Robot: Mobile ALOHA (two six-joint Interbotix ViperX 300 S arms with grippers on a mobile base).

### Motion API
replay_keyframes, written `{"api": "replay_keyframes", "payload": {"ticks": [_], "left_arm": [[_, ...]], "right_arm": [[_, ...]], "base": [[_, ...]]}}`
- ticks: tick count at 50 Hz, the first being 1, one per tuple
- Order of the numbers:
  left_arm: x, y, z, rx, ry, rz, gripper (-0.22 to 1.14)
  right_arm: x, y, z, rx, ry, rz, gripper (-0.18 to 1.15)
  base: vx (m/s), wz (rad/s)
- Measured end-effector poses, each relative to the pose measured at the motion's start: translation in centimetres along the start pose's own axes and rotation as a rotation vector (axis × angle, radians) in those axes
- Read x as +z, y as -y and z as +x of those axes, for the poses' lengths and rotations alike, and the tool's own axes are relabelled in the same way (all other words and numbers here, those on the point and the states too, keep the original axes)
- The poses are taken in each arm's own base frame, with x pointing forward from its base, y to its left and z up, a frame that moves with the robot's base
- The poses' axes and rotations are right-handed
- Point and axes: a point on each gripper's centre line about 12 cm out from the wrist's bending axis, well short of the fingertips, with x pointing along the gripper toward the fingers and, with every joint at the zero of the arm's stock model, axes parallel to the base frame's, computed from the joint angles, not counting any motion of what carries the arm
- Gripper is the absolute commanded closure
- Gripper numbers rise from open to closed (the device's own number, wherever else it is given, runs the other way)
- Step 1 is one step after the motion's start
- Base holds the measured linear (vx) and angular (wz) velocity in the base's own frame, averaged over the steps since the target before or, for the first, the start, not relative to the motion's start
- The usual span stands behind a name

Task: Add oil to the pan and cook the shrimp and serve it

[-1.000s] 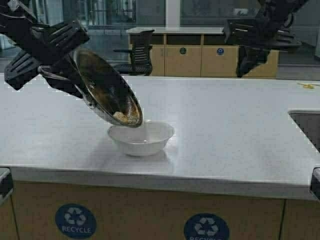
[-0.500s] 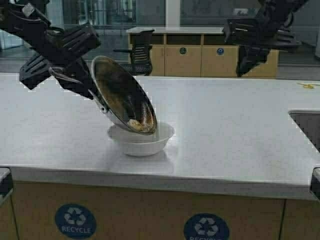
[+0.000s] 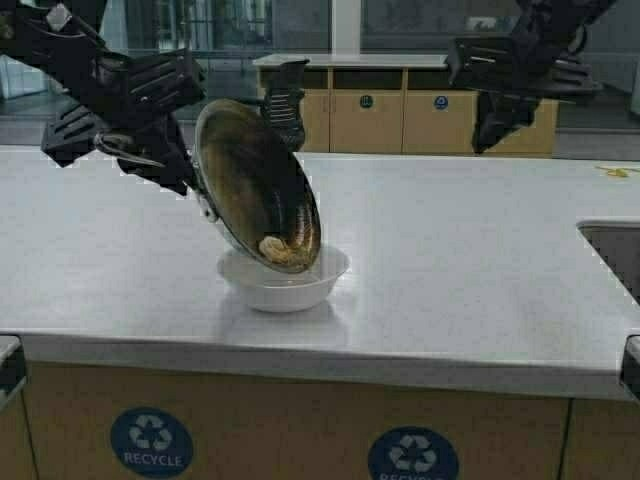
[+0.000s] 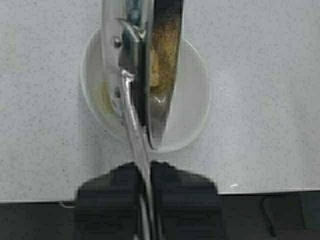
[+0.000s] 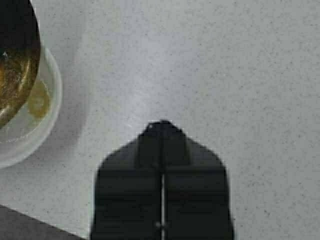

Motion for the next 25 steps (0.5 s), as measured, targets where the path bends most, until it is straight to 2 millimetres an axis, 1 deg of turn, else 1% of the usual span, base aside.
{"api": "replay_keyframes", "payload": {"ticks": [5, 15, 25], "left_arm": [[0.26, 0.21, 0.05, -0.003, 0.013, 0.039, 0.88], [0.83, -0.06, 0.08, 0.021, 0.034, 0.1, 0.88], [0.87, -0.21, 0.08, 0.035, 0.036, 0.143, 0.88]], "right_arm": [[0.0, 0.0, 0.0, 0.0, 0.0, 0.001, 0.91], [0.04, 0.01, 0.0, 0.0, 0.003, 0.0, 0.91], [0.07, 0.01, 0.0, -0.001, 0.006, 0.001, 0.91]], "base": [[0.0, 0.0], [0.0, 0.0], [0.0, 0.0]]}}
